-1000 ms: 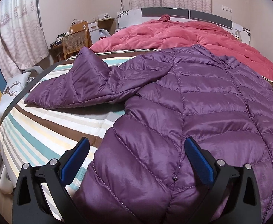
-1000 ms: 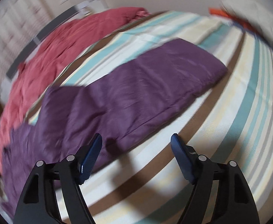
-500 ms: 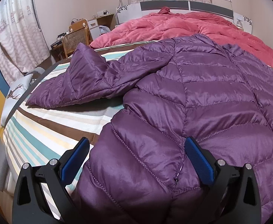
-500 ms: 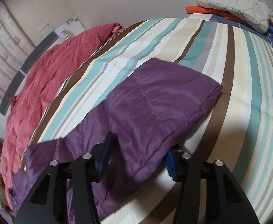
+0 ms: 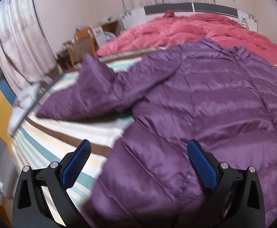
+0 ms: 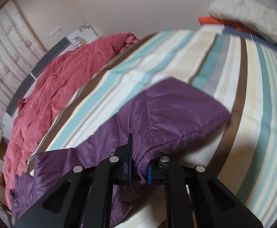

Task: Fold large clothes
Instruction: 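Reach the right gripper to the jacket sleeve cuff and grasp it, then lift the sleeve with the right gripper and fold it across the jacket body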

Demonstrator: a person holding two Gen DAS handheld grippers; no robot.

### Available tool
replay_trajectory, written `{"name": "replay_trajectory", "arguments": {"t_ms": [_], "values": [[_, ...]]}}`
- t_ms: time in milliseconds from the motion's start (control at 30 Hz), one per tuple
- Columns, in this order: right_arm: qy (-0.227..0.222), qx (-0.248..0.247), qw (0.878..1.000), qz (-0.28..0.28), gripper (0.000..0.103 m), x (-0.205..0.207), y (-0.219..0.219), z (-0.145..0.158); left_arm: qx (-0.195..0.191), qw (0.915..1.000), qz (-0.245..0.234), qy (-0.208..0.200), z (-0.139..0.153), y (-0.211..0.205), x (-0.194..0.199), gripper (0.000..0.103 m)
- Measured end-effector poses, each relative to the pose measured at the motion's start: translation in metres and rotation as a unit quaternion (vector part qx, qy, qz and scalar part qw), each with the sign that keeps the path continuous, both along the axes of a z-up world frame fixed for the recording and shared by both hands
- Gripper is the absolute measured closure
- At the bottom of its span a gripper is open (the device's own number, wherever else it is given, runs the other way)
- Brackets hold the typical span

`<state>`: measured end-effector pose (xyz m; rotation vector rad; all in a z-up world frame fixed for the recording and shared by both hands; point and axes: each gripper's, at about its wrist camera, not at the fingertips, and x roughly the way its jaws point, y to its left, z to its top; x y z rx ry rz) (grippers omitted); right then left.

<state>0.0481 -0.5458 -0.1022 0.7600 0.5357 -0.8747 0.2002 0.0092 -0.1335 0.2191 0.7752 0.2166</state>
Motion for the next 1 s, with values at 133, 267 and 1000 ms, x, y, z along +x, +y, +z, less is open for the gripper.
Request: {"name": "replay_trajectory", "arguments": {"t_ms": [133, 267, 1000], "values": [[0.019, -0.063, 0.997, 0.038, 0.092, 0.016, 0.024, 0.023, -0.008, 0.9997, 0.006, 0.024, -0.008, 0.006, 0.008, 0.002], [0.04, -0.123, 0.988, 0.08, 0.091, 0.038, 0.056, 0.042, -0.027, 0.9993, 0.005, 0.027, -0.01, 0.012, 0.008, 0.002], [0.152, -0.42, 0.802, 0.397, 0.092, 0.158, 0.345, 0.027, -0.123, 0.9917, 0.008, 0.036, -0.021, 0.034, 0.01, 0.002]]}}
